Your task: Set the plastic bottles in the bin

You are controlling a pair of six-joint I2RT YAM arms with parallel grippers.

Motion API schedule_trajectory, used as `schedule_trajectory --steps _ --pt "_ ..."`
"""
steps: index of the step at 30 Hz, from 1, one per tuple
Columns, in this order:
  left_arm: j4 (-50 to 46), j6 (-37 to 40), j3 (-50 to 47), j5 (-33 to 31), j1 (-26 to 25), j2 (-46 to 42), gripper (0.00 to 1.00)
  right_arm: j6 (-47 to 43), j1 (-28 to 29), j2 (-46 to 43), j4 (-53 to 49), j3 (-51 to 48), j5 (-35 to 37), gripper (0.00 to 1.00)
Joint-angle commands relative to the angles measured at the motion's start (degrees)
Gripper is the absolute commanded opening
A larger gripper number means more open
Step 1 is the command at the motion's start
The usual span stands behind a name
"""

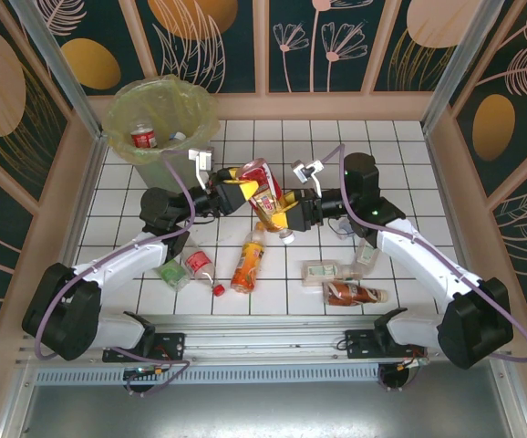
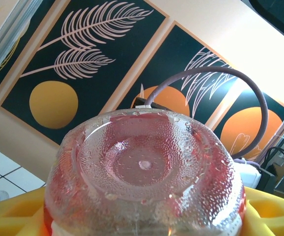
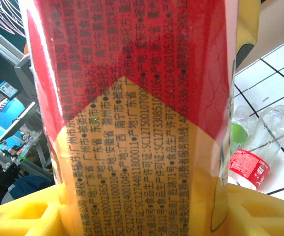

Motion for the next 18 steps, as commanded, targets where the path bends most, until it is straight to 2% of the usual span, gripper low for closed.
schedule_trajectory --steps 1,3,5,8,15,18 --pt "2.7 0.2 2.3 1.5 -0.5 -1.2 0.58 -0.9 0.3 0.9 0.8 0.8 -0.9 0.62" --pt "1.3 1.0 2.3 1.1 -0.5 -1.7 0.59 -0.9 0.4 0.4 1.0 0.7 -0.7 0.68" --pt "-2.8 3.9 2.9 0.1 -0.5 -2.5 0.59 -0.9 0.4 -0.4 0.8 0.6 -0.1 0.81" --pt "-15.2 11.6 5.3 -2.9 -0.5 -4.7 0.57 -1.6 -0.2 -2.5 -0.3 0.4 1.3 0.91" --pt "-43.3 26.9 17.0 -9.9 -0.4 -7.2 0.57 -3.6 -2.9 -9.6 -5.4 -1.1 8.7 0.99" --pt "-55.3 33.6 23.8 -17.0 -0.3 -7.1 0.57 -4.4 -3.3 -12.6 -7.6 -1.1 14.0 0.99"
